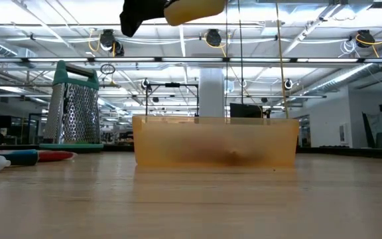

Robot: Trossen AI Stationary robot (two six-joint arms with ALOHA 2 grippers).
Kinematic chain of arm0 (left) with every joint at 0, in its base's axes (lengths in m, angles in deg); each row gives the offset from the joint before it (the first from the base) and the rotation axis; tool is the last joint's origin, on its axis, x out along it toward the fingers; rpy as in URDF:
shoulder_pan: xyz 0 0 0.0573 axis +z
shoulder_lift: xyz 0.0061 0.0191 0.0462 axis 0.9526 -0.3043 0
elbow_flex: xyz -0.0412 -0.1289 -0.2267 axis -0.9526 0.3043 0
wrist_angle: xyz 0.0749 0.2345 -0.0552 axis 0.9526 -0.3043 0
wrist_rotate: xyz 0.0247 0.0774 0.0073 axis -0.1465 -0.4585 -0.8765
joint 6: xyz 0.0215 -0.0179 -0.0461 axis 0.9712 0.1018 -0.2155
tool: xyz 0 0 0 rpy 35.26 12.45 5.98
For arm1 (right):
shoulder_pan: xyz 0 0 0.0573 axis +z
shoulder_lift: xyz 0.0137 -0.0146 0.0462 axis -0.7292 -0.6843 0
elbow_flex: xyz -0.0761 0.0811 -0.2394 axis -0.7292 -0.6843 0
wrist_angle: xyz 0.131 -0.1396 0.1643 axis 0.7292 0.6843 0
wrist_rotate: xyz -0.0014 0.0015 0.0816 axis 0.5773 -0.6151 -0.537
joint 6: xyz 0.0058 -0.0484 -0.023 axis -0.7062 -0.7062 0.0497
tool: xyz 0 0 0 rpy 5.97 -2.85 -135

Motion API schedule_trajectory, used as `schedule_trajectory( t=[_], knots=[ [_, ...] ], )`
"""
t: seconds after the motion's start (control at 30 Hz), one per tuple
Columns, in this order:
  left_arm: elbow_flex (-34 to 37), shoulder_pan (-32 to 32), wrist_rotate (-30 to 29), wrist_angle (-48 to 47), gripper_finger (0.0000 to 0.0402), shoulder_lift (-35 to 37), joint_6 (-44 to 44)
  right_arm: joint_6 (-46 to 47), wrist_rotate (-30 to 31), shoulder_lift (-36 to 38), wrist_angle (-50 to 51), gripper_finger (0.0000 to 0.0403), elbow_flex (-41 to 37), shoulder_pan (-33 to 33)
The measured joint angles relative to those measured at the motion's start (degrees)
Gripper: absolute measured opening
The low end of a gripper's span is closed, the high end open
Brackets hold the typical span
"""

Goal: Pick & Place Food Item
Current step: Put the black doughnut into the green bin

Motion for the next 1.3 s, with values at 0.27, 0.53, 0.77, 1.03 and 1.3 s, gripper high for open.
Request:
schedule_trajectory(
  t=[0.27,0.53,0.77,1.03,1.3],
  knots=[
    [0.00,-0.04,0.50,0.48,0.0243,-0.02,1.68,0.02,1.44,0.09,-0.45,0.0010,0.02,2.17],
    [0.02,0.00,2.12,2.33,0.0237,-0.02,1.51,-1.29,2.96,0.09,-0.95,0.0010,0.02,2.21],
    [0.02,0.05,3.05,2.45,0.0140,-0.02,1.49,-1.35,2.89,0.09,-0.88,0.0014,0.02,2.14],
    [0.07,2.82,3.42,1.94,0.0047,1.12,3.31,2.91,2.79,0.88,-0.99,0.0098,0.04,2.15],
    [0.07,9.46,3.54,-0.12,0.0043,4.92,8.23,5.34,2.11,5.87,3.24,0.0193,-0.64,4.57]
  ],
)
